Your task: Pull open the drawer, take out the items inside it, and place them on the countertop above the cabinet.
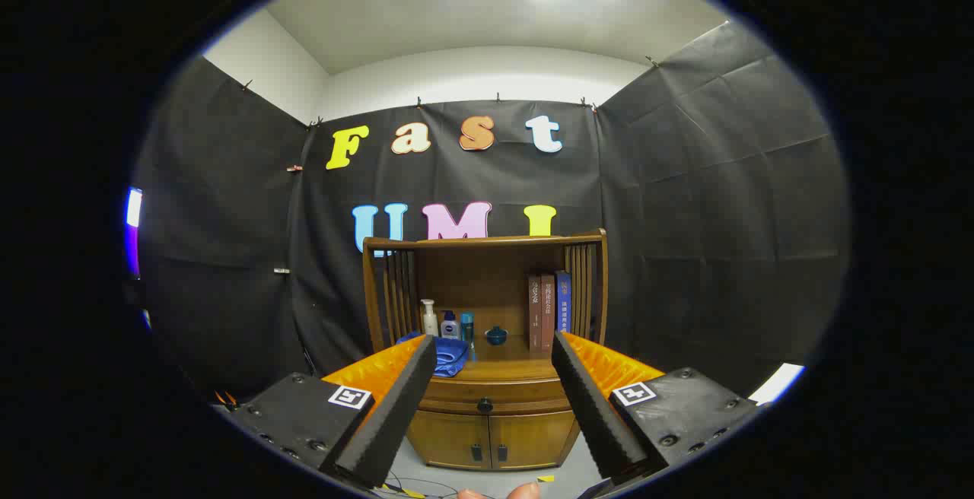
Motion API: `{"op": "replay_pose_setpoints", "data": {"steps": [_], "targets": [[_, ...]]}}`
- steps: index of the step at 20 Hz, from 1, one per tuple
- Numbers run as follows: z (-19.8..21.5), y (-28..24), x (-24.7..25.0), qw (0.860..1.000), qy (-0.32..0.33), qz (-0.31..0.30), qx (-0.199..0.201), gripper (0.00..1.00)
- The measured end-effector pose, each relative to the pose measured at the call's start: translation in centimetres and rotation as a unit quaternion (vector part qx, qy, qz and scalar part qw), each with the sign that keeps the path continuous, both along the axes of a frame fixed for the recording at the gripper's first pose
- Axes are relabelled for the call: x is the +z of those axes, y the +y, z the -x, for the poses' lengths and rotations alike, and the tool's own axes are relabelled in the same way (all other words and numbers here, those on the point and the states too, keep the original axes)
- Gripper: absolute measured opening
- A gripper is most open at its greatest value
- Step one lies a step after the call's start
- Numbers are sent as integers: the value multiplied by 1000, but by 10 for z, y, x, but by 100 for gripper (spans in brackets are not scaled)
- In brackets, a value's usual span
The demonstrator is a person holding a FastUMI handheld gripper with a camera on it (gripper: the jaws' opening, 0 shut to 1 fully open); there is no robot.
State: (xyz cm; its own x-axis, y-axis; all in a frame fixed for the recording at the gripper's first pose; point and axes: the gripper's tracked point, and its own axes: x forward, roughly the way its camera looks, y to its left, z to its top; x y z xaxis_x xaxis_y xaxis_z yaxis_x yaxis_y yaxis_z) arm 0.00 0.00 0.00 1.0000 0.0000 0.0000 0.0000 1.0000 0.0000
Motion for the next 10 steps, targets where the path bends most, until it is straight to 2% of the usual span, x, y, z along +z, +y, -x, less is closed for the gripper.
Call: {"op": "replay_pose_setpoints", "data": {"steps": [10], "targets": [[0, 0, 0, 1000, 2, -1, 0, 99]]}}
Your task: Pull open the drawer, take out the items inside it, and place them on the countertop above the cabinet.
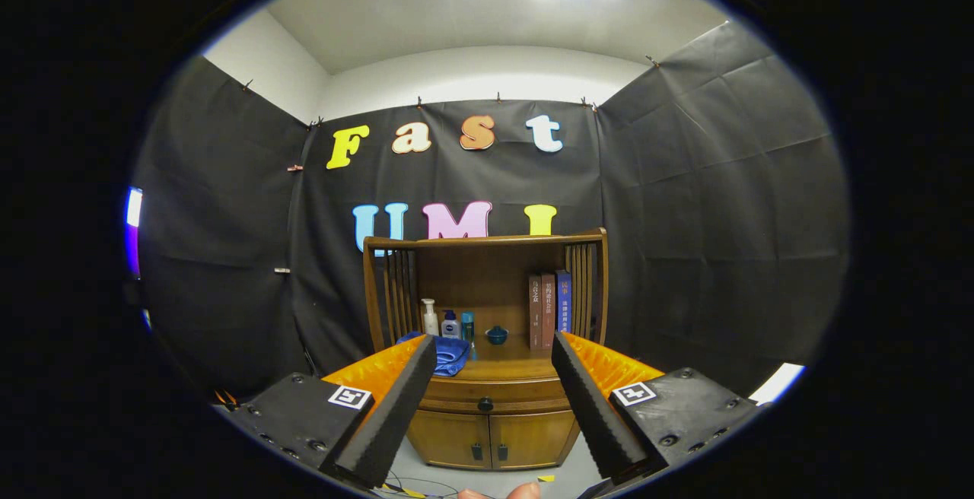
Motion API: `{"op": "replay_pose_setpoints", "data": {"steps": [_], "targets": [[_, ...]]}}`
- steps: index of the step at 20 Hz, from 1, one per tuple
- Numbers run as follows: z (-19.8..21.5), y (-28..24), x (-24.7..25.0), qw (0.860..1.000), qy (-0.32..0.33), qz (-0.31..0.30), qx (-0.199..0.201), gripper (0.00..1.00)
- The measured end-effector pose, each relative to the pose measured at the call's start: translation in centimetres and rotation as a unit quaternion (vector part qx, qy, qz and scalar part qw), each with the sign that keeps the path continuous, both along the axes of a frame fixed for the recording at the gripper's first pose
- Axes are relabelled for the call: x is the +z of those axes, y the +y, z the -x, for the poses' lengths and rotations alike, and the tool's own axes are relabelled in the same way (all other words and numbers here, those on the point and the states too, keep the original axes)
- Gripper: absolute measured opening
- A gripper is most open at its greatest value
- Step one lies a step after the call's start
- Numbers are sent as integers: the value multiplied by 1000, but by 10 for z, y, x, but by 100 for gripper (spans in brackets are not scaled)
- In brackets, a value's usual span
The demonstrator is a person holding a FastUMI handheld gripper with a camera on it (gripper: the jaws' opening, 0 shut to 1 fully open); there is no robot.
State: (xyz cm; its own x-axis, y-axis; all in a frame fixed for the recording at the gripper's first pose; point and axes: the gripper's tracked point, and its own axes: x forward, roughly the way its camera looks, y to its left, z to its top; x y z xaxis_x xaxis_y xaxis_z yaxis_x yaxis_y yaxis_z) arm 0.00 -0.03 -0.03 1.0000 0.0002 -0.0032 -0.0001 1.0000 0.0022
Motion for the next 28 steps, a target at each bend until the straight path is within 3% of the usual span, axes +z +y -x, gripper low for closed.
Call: {"op": "replay_pose_setpoints", "data": {"steps": [20, 28], "targets": [[-3, 1, -6, 1000, 3, 3, -3, 99], [-45, 21, -29, 1000, -16, -6, 25, 99]]}}
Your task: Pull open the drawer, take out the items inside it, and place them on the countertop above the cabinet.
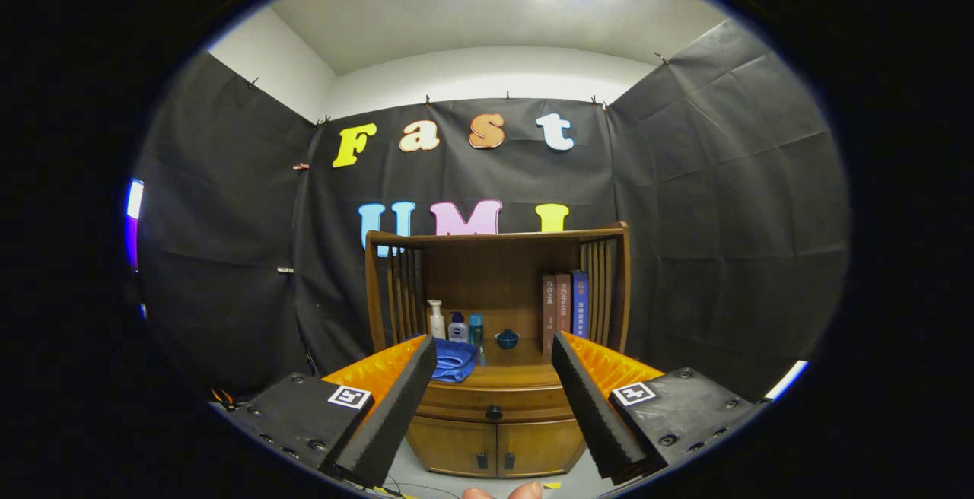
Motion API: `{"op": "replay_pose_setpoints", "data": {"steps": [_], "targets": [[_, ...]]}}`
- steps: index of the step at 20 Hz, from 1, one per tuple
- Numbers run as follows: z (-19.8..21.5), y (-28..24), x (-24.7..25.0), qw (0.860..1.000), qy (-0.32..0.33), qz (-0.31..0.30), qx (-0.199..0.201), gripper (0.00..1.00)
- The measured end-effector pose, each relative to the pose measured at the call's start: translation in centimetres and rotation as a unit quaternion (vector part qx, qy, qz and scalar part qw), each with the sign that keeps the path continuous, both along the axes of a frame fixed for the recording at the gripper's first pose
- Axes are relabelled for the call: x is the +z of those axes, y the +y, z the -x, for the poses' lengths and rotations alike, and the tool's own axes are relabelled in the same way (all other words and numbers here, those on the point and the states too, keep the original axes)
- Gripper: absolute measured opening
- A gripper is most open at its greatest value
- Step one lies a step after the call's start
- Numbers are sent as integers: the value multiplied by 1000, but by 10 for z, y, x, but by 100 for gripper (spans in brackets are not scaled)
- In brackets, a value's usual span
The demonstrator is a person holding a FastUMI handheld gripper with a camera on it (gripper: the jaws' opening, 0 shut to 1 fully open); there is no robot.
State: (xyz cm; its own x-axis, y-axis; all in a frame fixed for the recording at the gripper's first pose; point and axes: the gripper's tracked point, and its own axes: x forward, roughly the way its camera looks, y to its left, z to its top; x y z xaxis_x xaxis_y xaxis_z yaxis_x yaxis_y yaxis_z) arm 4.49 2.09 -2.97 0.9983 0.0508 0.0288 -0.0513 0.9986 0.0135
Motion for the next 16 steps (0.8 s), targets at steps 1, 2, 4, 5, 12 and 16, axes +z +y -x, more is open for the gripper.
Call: {"op": "replay_pose_setpoints", "data": {"steps": [1, 2, 4, 5, 12, 16], "targets": [[-15, 4, -8, 1000, -2, -5, 4, 99], [-28, 6, -18, 1000, -2, -8, 6, 99], [-49, 6, -42, 1000, 0, -5, 2, 99], [-59, 6, -56, 1000, 3, -5, 1, 99], [-118, 5, -173, 999, 45, 1, -13, 99], [-139, 11, -241, 997, 71, 11, -3, 99]]}}
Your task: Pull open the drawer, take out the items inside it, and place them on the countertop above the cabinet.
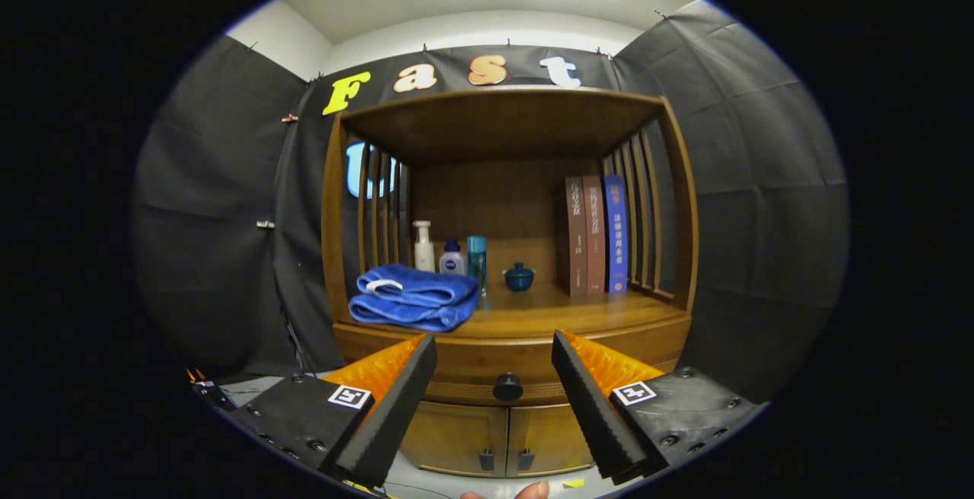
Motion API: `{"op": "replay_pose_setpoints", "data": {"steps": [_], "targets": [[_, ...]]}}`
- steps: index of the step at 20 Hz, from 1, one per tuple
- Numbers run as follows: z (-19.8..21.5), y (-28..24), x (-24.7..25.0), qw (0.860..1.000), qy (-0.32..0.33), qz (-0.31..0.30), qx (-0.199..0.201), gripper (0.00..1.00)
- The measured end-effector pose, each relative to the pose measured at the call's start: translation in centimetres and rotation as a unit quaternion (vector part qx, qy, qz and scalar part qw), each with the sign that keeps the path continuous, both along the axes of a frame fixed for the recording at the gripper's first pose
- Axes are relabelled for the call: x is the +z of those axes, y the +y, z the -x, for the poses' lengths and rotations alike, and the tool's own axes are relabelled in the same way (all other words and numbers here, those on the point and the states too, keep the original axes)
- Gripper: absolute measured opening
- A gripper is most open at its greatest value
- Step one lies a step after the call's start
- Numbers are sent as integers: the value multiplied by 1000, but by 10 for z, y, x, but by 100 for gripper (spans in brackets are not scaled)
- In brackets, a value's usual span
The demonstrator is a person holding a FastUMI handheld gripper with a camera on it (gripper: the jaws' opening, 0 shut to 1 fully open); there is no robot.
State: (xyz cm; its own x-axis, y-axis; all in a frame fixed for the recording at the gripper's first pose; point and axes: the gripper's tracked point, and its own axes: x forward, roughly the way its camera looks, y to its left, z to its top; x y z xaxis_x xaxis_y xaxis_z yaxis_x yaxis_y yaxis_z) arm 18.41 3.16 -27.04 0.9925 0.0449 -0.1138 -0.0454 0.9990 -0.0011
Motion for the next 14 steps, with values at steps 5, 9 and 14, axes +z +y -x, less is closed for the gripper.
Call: {"op": "replay_pose_setpoints", "data": {"steps": [5, 9, 14], "targets": [[-34, -10, -72, 999, 41, 0, -24, 99], [-73, -10, -112, 996, 83, -16, -25, 85], [-81, -17, -128, 994, 89, 14, -54, 59]]}}
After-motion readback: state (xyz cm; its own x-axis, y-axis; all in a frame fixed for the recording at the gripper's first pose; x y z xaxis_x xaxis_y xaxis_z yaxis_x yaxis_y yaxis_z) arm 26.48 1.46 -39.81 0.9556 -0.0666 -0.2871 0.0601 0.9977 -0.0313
